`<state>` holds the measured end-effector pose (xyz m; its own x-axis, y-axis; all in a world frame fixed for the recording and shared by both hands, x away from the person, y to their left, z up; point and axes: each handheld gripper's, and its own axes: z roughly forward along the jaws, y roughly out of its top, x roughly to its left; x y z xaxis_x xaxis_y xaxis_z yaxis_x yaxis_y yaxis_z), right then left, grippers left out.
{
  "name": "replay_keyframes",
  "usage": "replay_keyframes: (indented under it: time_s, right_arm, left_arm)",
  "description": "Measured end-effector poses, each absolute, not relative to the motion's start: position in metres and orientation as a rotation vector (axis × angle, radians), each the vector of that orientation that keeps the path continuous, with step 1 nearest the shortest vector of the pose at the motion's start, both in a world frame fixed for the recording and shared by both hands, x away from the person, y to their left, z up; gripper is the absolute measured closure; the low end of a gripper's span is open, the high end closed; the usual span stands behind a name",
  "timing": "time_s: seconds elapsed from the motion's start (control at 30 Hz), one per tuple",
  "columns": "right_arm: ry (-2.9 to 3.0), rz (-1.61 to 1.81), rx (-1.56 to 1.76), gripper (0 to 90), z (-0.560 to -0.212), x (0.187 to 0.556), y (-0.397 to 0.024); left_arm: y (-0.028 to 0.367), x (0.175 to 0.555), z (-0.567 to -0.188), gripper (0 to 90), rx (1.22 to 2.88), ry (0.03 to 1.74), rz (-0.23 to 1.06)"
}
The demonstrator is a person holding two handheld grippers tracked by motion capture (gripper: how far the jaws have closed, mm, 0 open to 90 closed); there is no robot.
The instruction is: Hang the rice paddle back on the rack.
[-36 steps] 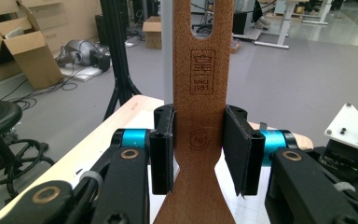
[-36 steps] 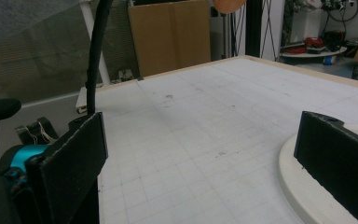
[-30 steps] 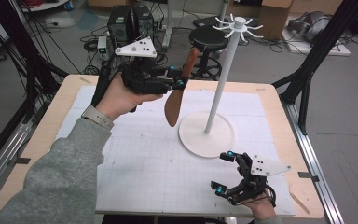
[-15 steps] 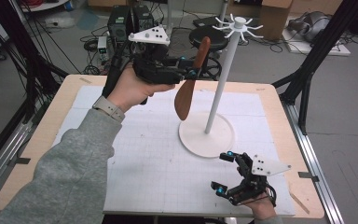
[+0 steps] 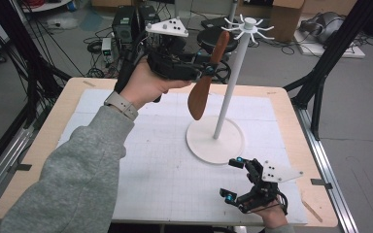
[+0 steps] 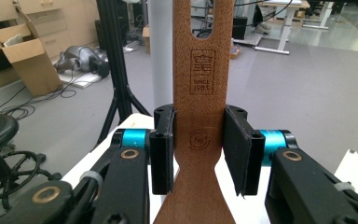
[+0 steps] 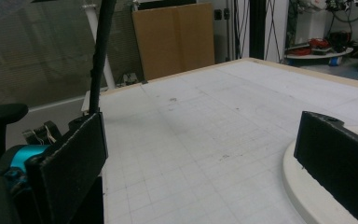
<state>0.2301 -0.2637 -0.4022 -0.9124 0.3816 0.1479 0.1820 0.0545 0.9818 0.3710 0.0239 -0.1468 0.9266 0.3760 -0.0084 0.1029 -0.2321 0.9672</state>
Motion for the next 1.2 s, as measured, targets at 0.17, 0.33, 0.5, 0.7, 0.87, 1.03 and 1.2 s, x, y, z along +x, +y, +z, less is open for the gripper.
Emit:
replay_keyframes:
  time_s: [0.17,0.33,0.5,0.7,0.87,1.03,1.2]
  right_arm:
    - [2.164,1.978,0.592,1.5,-0.402,0.23,-0.263]
    - [2.163,1.984,0.592,1.5,-0.402,0.23,-0.264]
    - [2.166,1.983,0.59,1.5,-0.402,0.23,-0.264]
    - [2.171,1.979,0.59,1.5,-0.402,0.23,-0.263]
    - [2.174,1.976,0.589,1.5,-0.402,0.23,-0.263]
    - [2.175,1.977,0.59,1.5,-0.402,0.23,-0.263]
    - [2.172,1.975,0.587,1.5,-0.403,0.231,-0.263]
  left_arm:
    - [0.017,0.371,-0.142,65.0,1.815,0.364,0.29]
    - [0.011,0.373,-0.143,65.0,1.812,0.38,0.288]
    - [0.008,0.375,-0.144,65.0,1.804,0.386,0.282]
    - [0.003,0.372,-0.144,65.0,1.803,0.358,0.293]
    - [0.001,0.374,-0.144,65.0,1.81,0.392,0.316]
    - [-0.001,0.378,-0.145,65.0,1.805,0.405,0.316]
    - [-0.004,0.379,-0.147,65.0,1.817,0.411,0.314]
